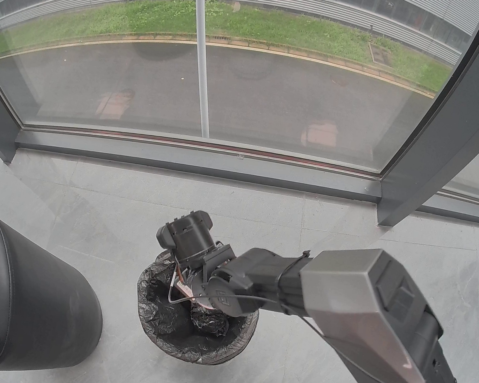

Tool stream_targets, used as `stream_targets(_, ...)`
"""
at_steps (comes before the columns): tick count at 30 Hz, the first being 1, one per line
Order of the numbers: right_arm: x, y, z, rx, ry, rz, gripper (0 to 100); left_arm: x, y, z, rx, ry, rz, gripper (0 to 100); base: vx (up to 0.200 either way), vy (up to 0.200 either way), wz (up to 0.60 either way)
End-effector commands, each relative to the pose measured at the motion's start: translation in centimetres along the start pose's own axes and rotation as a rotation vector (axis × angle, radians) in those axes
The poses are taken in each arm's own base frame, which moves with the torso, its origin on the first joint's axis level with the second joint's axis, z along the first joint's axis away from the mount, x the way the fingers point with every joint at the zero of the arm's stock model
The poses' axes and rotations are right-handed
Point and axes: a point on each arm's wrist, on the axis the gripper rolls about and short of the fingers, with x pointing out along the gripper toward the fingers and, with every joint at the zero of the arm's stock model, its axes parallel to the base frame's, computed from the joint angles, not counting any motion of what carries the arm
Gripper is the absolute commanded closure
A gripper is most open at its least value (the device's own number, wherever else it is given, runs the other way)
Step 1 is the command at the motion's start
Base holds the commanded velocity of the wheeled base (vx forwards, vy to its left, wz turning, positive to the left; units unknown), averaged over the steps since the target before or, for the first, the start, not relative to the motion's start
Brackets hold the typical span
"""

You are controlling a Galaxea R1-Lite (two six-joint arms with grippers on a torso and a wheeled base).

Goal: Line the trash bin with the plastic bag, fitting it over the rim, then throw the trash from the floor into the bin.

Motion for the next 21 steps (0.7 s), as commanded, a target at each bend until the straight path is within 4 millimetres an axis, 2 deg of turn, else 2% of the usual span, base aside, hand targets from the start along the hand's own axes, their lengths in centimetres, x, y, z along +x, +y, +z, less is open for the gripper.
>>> stream_targets(1, -7.0, -6.3, 3.3, 0.053, -0.084, -0.041, 100, -0.1, 0.0, -0.6, 0.022, 0.020, -0.004, 0, 0.000, 0.000, 0.00)
stream_targets(4, -10.2, -9.3, 3.5, 0.032, -0.065, -0.051, 100, 0.0, 0.0, -0.8, 0.062, 0.030, -0.033, 0, 0.000, 0.000, 0.00)
stream_targets(6, -13.5, -11.7, 3.7, 0.031, -0.067, -0.060, 100, 0.0, 0.0, -0.7, 0.060, 0.027, -0.041, 0, 0.000, 0.000, 0.00)
stream_targets(7, -14.2, -12.2, 3.7, 0.028, -0.067, -0.062, 100, 0.0, 0.0, -0.8, 0.060, 0.027, -0.041, 0, 0.000, 0.000, 0.00)
stream_targets(9, -17.6, -15.5, 3.0, 0.027, -0.054, -0.088, 100, 0.0, 0.0, -0.8, 0.056, 0.026, -0.041, 0, 0.000, 0.000, 0.00)
stream_targets(10, -19.2, -17.1, 2.5, 0.035, -0.042, -0.100, 100, 0.0, 0.0, -0.8, 0.050, 0.025, -0.041, 0, 0.000, 0.000, 0.00)
stream_targets(15, -24.9, -23.1, -0.8, 0.101, 0.026, -0.164, 100, 0.0, 0.0, -0.8, 0.051, 0.024, -0.041, 0, 0.000, 0.000, 0.00)
stream_targets(16, -25.1, -23.1, -0.9, 0.101, 0.028, -0.165, 100, 0.0, 0.0, -0.8, 0.051, 0.024, -0.041, 0, 0.000, 0.000, 0.00)
stream_targets(17, -27.2, -24.6, -2.3, 0.115, 0.068, -0.176, 100, 0.0, 0.0, -0.8, 0.050, 0.025, -0.041, 0, 0.000, 0.000, 0.00)
stream_targets(19, -29.3, -26.1, -4.2, 0.128, 0.122, -0.185, 100, 0.0, 0.0, -0.8, 0.051, 0.024, -0.041, 0, 0.000, 0.000, 0.00)
stream_targets(20, -30.3, -27.0, -5.4, 0.141, 0.156, -0.187, 0, 0.0, 0.0, -0.8, 0.051, 0.024, -0.041, 0, 0.000, 0.000, 0.00)
stream_targets(21, -31.2, -27.9, -6.5, 0.162, 0.191, -0.193, 0, 0.0, 0.0, -0.8, 0.051, 0.024, -0.041, 0, 0.000, 0.000, 0.00)
